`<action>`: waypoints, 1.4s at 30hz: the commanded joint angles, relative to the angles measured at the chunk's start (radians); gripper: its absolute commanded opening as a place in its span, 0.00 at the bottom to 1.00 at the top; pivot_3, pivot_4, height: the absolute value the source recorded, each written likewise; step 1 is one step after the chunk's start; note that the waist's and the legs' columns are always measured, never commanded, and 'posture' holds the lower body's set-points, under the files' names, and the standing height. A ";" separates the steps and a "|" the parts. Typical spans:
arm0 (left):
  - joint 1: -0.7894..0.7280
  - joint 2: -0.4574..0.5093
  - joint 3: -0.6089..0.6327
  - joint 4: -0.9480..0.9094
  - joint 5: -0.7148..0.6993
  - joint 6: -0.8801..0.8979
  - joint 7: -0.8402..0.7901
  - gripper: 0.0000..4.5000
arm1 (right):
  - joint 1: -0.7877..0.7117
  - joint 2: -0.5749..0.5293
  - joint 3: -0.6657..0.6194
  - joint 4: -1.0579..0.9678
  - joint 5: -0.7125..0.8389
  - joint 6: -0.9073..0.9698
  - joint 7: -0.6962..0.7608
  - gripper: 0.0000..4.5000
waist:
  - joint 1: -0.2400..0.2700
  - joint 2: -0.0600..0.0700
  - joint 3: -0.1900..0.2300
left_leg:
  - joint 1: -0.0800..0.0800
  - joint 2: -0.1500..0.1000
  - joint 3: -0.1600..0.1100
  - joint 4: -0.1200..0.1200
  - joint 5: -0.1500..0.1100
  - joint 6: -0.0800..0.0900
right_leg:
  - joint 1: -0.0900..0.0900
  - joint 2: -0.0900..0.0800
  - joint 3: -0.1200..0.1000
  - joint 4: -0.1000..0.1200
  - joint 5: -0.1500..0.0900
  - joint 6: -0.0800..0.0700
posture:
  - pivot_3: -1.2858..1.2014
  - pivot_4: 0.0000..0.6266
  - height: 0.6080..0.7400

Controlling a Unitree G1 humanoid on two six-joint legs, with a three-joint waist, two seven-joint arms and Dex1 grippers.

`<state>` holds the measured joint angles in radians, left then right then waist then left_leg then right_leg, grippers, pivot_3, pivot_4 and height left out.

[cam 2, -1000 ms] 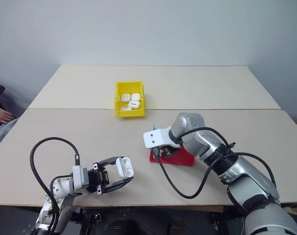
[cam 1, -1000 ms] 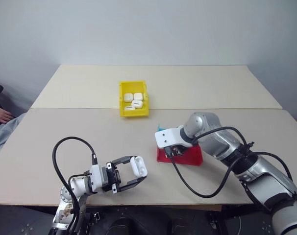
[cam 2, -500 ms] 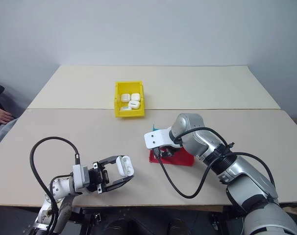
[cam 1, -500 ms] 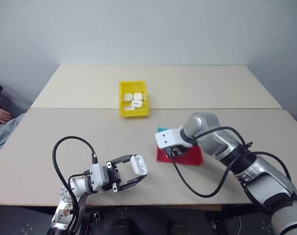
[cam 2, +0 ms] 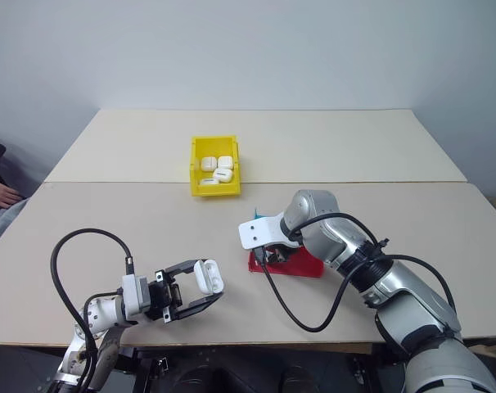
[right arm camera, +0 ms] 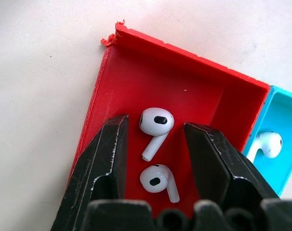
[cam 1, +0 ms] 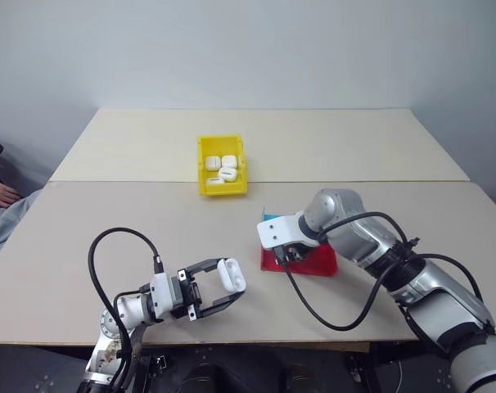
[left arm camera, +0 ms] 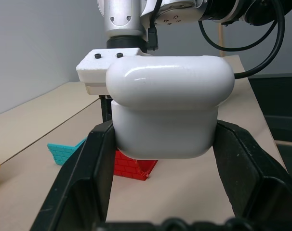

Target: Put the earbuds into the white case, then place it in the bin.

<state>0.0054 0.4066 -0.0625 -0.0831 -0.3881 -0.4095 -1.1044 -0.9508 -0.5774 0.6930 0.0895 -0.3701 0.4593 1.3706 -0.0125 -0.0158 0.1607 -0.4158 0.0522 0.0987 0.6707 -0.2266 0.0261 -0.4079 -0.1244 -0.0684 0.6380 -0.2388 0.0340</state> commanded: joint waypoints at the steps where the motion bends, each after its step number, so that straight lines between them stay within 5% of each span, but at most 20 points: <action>1: -0.001 0.009 -0.005 -0.028 0.002 -0.016 0.009 0.61 | -0.003 0.003 -0.023 0.000 -0.002 -0.014 -0.004 0.49 | 0.000 0.000 0.000 | 0.000 0.000 0.000 0.000 0.000 0.000 | 0.000 0.000 0.000 0.000 0.000 0.000 | 0.52 0.24 1.00; 10: 0.001 0.014 -0.007 -0.029 0.009 -0.012 0.022 0.61 | 0.002 -0.001 -0.021 0.003 -0.010 -0.028 -0.013 0.49 | 0.000 0.000 0.000 | 0.000 0.000 0.000 -0.001 0.000 0.000 | 0.000 0.000 0.000 0.000 0.000 0.000 | 0.52 0.24 1.00; 14: 0.001 0.015 -0.009 -0.029 0.011 -0.008 0.027 0.61 | 0.001 -0.001 -0.023 0.000 -0.008 -0.027 -0.012 0.22 | 0.000 0.000 0.000 | 0.000 0.000 0.000 -0.001 0.000 0.000 | 0.000 0.000 0.000 0.000 0.000 0.000 | 0.52 0.24 1.00; 26: -0.013 0.015 -0.006 -0.023 0.001 -0.005 0.039 0.61 | 0.003 -0.010 -0.047 -0.030 0.003 -0.022 -0.020 0.22 | 0.000 0.000 0.000 | 0.000 0.000 0.000 -0.002 0.000 0.000 | -0.001 0.000 0.000 0.000 0.000 0.000 | 0.52 0.24 1.00; 36: -0.146 -0.009 -0.012 -0.146 -0.171 0.184 0.067 0.61 | 0.044 -0.099 -0.572 -0.446 0.314 0.353 -0.065 0.22 | 0.013 0.000 0.000 | -0.007 -0.001 -0.006 -0.001 0.001 -0.001 | -0.007 -0.001 0.000 0.000 0.000 0.000 | 0.52 0.24 1.00; 42: -0.272 -0.013 -0.032 -0.179 -0.275 0.339 0.025 0.61 | 0.123 -0.067 -0.888 -0.585 0.593 0.421 -0.126 0.22 | 0.016 0.000 0.000 | -0.005 -0.001 -0.004 -0.001 0.001 -0.001 | -0.005 -0.001 0.000 0.000 0.000 0.000 | 0.52 0.24 1.00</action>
<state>-0.2373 0.3851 -0.0943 -0.2137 -0.6113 -0.1178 -1.0616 -0.8373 -0.6581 -0.1081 -0.4332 0.1292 0.8713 1.2628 0.0034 -0.0157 0.1608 -0.4212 0.0511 0.0945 0.6691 -0.2261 0.0254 -0.4133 -0.1247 -0.0682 0.6379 -0.2384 0.0337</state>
